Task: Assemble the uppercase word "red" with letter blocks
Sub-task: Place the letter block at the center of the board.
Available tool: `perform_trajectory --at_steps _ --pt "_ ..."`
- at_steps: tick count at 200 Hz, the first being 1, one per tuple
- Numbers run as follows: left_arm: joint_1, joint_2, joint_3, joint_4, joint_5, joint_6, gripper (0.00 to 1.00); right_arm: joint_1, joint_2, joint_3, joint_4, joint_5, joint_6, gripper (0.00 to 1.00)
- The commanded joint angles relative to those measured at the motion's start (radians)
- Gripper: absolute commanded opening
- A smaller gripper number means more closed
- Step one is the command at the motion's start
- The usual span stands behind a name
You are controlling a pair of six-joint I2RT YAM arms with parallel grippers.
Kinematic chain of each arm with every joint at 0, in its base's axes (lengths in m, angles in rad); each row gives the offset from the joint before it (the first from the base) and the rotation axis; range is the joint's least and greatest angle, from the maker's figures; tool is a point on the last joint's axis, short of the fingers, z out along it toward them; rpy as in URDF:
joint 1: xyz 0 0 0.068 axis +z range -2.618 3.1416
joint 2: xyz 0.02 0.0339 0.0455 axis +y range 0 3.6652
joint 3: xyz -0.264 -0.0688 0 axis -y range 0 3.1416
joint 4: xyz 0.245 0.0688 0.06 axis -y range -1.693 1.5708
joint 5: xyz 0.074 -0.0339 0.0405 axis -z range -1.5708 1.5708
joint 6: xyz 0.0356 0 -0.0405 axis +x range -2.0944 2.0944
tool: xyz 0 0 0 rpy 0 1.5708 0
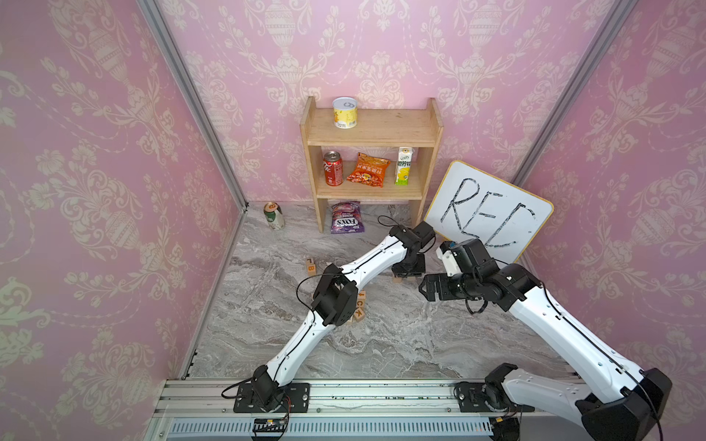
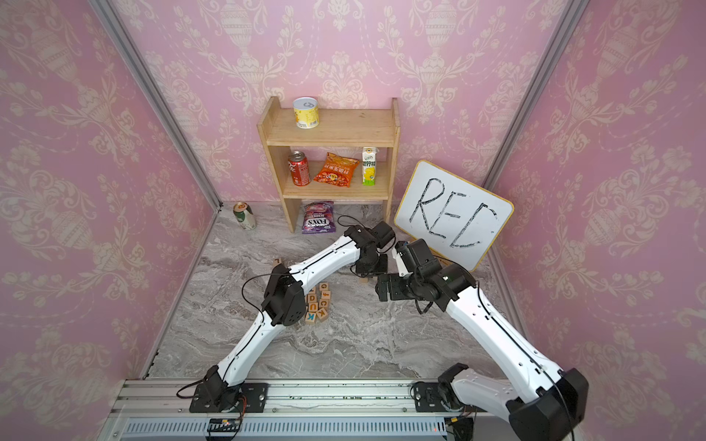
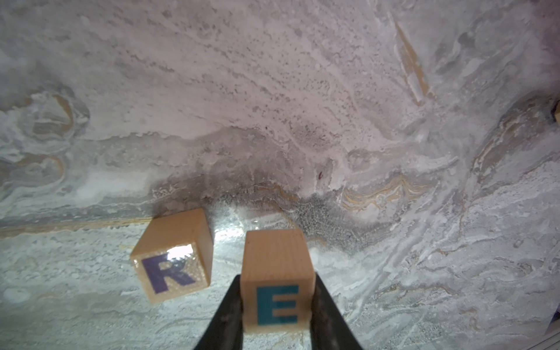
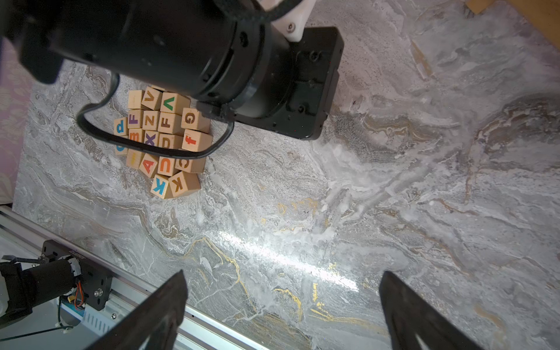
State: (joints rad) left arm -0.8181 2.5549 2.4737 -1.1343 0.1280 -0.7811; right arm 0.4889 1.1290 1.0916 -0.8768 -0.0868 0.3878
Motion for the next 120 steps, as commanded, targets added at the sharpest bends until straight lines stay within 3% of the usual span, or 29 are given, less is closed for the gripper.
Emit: perform_trajectory --at_steps 1,120 --pt "0.006 0.051 0.038 0.008 0.024 0.014 0.13 -0.015 0.012 0.002 0.001 -0.026 -0.029 1.0" --pt "0.013 0.106 0.065 0.039 0.041 -0.015 0.21 -0.051 0.029 -0.002 0.001 -0.066 -0.046 1.0"
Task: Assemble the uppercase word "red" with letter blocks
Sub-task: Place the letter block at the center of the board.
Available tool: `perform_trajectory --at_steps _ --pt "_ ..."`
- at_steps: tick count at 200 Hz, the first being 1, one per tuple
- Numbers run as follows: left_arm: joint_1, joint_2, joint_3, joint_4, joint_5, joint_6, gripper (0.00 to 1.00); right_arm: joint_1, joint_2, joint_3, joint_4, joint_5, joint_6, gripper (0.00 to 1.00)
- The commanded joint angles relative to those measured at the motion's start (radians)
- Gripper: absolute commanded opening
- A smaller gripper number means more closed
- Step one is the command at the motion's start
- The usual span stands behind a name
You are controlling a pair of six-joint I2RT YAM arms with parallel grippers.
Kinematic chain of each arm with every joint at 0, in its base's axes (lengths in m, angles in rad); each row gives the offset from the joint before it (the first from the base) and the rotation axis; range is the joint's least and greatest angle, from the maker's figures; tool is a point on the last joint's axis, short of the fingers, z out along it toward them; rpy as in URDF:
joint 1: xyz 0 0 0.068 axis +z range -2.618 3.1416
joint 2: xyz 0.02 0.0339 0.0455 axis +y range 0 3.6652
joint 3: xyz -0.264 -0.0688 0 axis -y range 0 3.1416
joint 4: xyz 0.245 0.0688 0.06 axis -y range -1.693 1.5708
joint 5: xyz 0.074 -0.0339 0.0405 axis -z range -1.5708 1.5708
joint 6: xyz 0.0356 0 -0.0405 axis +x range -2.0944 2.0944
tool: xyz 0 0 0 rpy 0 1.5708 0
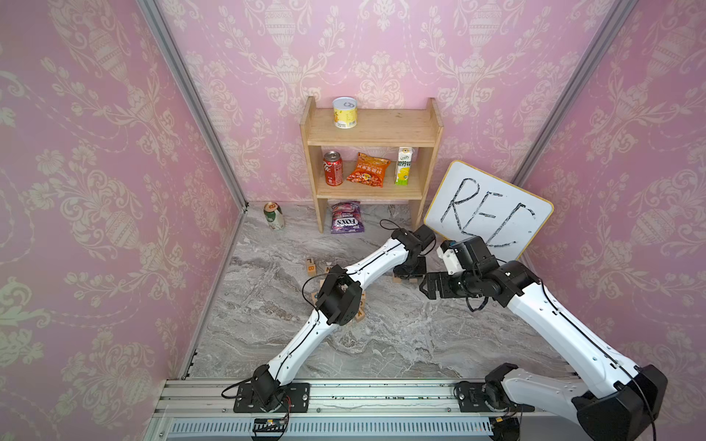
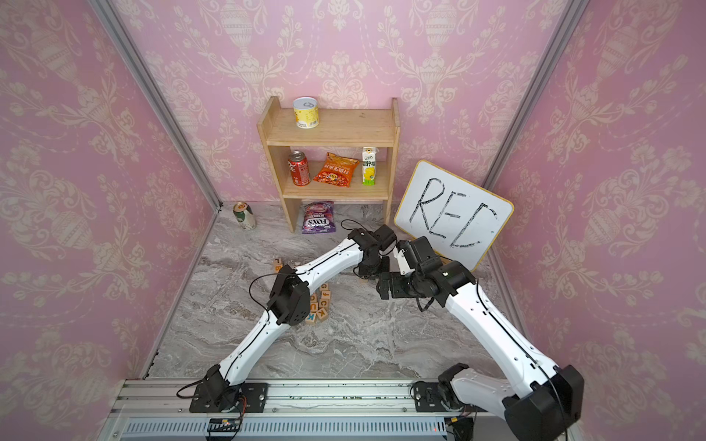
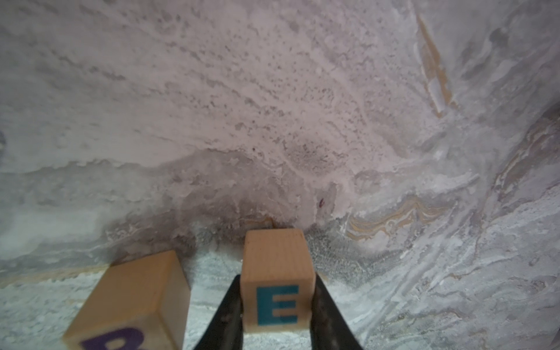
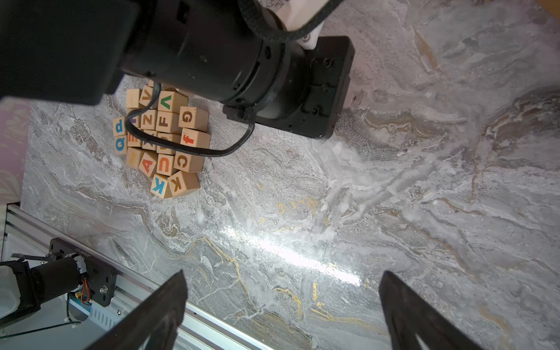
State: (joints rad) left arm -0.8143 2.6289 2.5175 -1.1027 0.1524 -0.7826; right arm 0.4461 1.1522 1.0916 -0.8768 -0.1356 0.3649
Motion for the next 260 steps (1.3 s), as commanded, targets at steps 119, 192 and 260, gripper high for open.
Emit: perform_trajectory --at_steps 119,192,260 --pt "0.012 0.028 0.021 0.024 0.033 -0.017 0.51 -0.02 0.006 -0.007 0.004 -0.029 -0.024 1.0" --pt "0.005 0.02 0.019 0.046 0.066 -0.033 0.52 -0.021 -0.007 -0.015 0.002 -0.027 -0.017 1.0" --pt "-0.001 0.01 0.012 0.035 0.051 -0.024 0.52 -0.02 -0.013 -0.017 0.002 -0.027 -0.014 1.0"
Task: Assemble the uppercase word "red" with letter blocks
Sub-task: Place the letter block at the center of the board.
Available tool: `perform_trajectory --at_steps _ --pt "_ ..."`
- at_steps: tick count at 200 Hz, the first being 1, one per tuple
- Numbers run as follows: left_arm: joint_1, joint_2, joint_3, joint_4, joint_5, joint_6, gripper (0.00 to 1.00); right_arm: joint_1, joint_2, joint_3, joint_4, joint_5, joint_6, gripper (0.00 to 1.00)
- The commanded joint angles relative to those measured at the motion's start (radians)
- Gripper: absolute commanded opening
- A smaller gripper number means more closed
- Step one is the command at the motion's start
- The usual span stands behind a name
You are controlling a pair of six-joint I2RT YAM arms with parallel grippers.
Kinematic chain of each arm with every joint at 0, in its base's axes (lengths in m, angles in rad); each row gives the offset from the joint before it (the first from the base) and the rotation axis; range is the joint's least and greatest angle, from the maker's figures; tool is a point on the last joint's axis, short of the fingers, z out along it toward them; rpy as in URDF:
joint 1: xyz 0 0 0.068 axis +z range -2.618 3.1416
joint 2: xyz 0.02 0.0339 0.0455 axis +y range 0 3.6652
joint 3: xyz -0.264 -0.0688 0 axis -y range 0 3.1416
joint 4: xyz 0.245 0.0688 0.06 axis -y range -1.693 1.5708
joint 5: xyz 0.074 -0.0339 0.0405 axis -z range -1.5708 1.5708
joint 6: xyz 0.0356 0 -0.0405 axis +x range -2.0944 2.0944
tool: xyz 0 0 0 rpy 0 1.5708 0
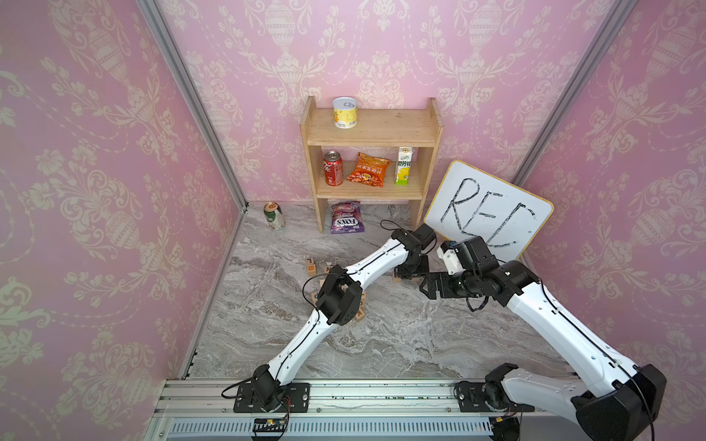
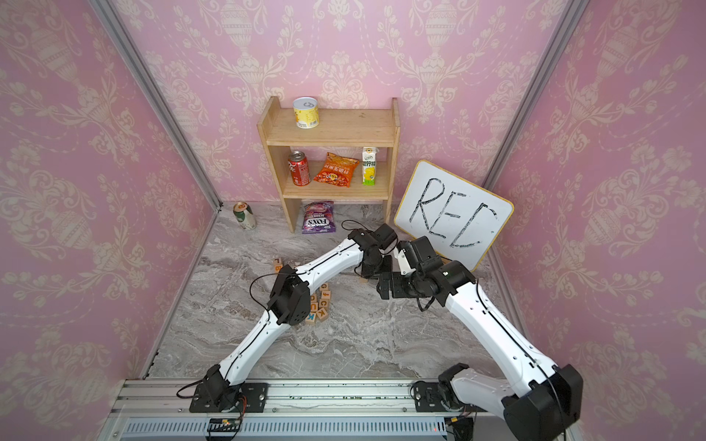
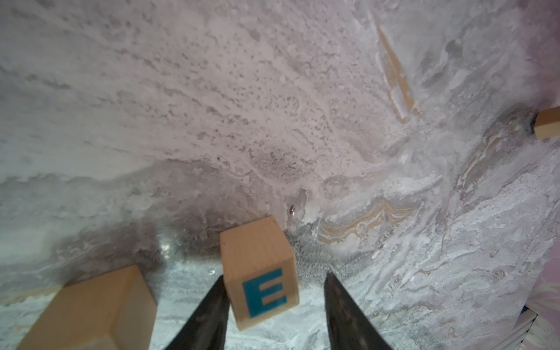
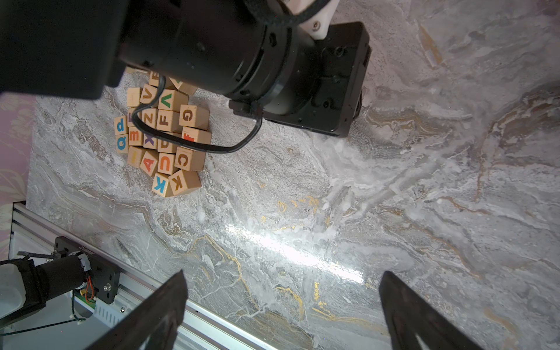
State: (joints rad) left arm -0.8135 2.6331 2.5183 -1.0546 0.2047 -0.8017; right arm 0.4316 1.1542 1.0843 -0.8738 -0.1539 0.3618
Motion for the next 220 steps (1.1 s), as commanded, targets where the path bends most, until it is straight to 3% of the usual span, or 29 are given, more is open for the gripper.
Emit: perform_trajectory --at_steps 1,63,78,103,115,220 --pt "-0.001 0.005 0.011 -0.014 -0.002 -0.005 0.52 -0.006 -0.016 -0.01 -0.001 -0.009 -0.011 1.0" --pt "-0.004 -0.023 -0.005 -0.067 -0.026 0.008 0.54 -0.005 -0.008 0.0 0.005 -0.013 -0.014 1.0" --pt "-0.006 -0.046 -0.046 -0.059 -0.032 0.008 0.61 -0.005 -0.008 0.003 0.007 -0.013 -0.012 1.0" --pt "-0.01 -0.095 -0.133 -0.018 -0.024 0.009 0.82 -0.006 -0.015 -0.001 0.012 -0.015 -0.007 1.0" --pt "-0.013 -0.116 -0.169 -0.006 -0.02 0.007 0.85 -0.006 -0.02 -0.003 0.015 -0.016 -0.003 1.0" --pt "-0.032 -0.421 -0.562 0.168 -0.06 -0.017 0.86 -0.001 -0.122 -0.046 0.012 -0.025 0.04 1.0"
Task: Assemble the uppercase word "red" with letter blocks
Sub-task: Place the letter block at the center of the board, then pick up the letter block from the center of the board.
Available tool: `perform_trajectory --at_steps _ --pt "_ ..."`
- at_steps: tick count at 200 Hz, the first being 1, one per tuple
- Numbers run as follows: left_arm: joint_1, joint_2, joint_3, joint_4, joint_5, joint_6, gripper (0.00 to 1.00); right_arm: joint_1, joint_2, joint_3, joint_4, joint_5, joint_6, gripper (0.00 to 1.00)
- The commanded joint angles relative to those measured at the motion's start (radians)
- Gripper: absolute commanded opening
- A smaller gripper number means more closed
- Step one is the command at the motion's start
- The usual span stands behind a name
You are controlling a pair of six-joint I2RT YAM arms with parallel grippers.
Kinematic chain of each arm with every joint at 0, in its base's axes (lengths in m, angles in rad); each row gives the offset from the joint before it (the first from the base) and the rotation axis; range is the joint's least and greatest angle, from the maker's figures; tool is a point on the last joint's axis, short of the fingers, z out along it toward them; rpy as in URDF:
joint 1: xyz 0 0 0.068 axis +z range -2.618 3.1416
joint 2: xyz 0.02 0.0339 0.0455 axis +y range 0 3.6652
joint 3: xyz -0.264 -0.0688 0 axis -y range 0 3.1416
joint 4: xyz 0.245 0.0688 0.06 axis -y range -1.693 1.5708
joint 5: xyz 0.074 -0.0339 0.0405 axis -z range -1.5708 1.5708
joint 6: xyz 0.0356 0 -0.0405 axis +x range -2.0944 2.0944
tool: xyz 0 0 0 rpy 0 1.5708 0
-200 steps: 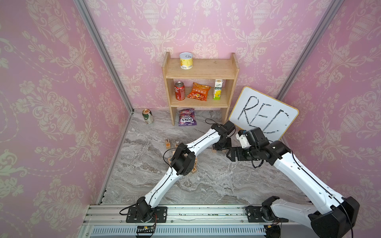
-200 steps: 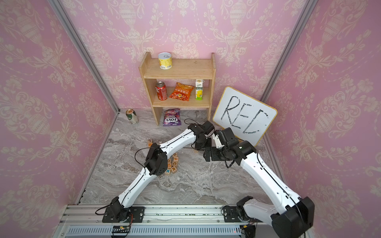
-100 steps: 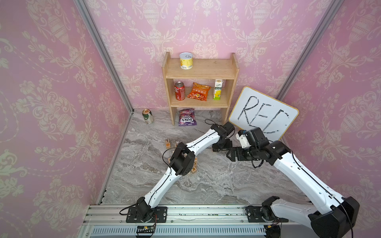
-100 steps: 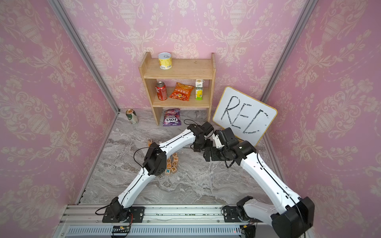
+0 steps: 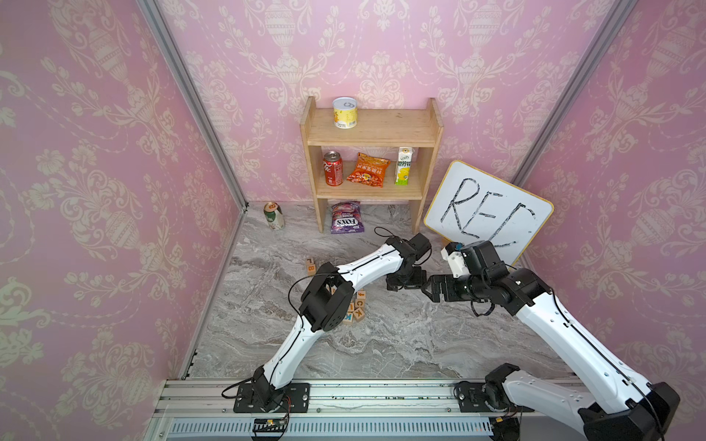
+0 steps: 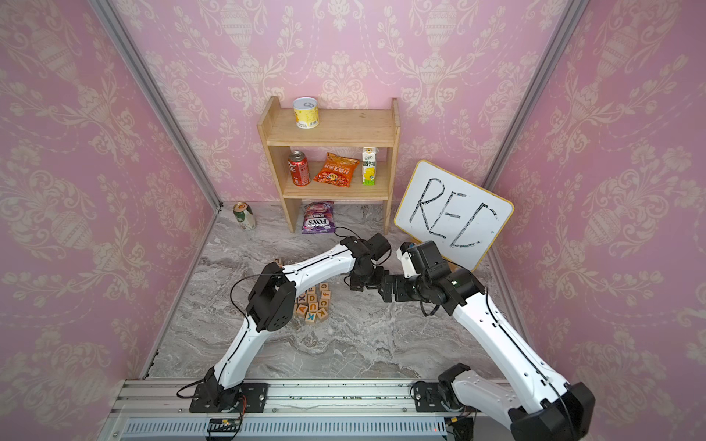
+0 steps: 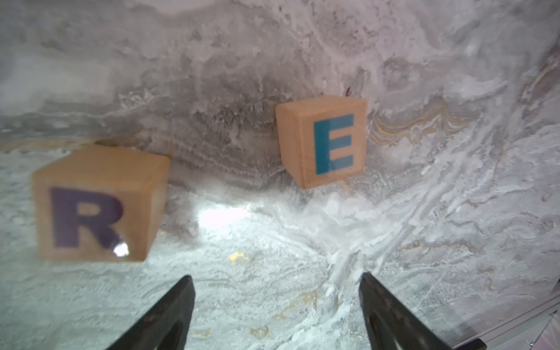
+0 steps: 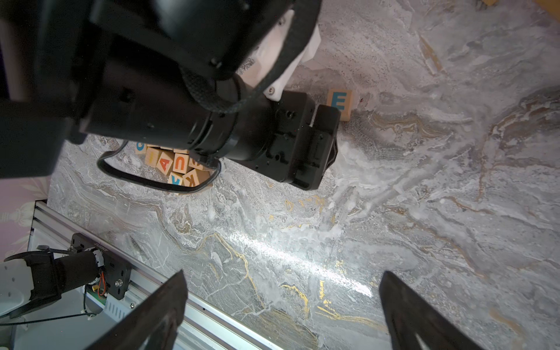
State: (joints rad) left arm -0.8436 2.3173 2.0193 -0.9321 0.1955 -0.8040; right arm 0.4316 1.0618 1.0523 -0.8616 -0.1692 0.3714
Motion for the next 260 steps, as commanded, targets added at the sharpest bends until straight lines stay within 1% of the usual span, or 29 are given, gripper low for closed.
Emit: perform_trajectory --at_steps 1,29,47,56,79,104,128,153,179,206,234,260 --pt "-0.002 -0.107 -0.066 0.046 -0.052 -0.013 0.86 -0.001 -0.031 -0.014 -0.001 -0.01 0.031 1.0" --pt "0.006 -0.162 -0.111 0.02 -0.097 0.032 0.83 0.019 -0.042 -0.016 0.004 -0.006 0.054 1.0" --pt "0.022 -0.173 -0.113 -0.023 -0.141 0.083 0.77 0.042 -0.041 -0.012 0.007 0.007 0.066 1.0" --pt "0.032 -0.174 -0.113 -0.038 -0.163 0.115 0.73 0.055 -0.04 -0.008 0.007 0.015 0.071 1.0" --pt "0.068 -0.16 -0.11 -0.067 -0.201 0.224 0.65 0.076 -0.038 -0.005 0.011 0.028 0.088 1.0" --pt "0.121 -0.138 -0.109 -0.052 -0.169 0.321 0.64 0.092 -0.037 -0.007 0.017 0.03 0.108 1.0" --pt "0.155 -0.123 -0.112 0.019 -0.073 0.385 0.64 0.105 -0.039 -0.02 0.025 0.027 0.125 1.0" --pt "0.159 -0.085 -0.062 0.025 -0.003 0.44 0.66 0.117 -0.027 -0.023 0.036 0.024 0.141 1.0" --pt "0.159 -0.052 -0.035 0.029 0.058 0.457 0.7 0.124 -0.015 -0.024 0.051 0.025 0.156 1.0" --pt "0.155 -0.014 -0.003 0.003 0.049 0.474 0.69 0.131 -0.003 -0.027 0.066 0.026 0.168 1.0" --pt "0.152 0.012 0.02 -0.036 -0.013 0.483 0.64 0.131 0.01 -0.027 0.068 0.031 0.169 1.0" --pt "0.151 0.03 0.023 -0.034 -0.02 0.474 0.59 0.131 0.024 -0.022 0.069 0.033 0.163 1.0"
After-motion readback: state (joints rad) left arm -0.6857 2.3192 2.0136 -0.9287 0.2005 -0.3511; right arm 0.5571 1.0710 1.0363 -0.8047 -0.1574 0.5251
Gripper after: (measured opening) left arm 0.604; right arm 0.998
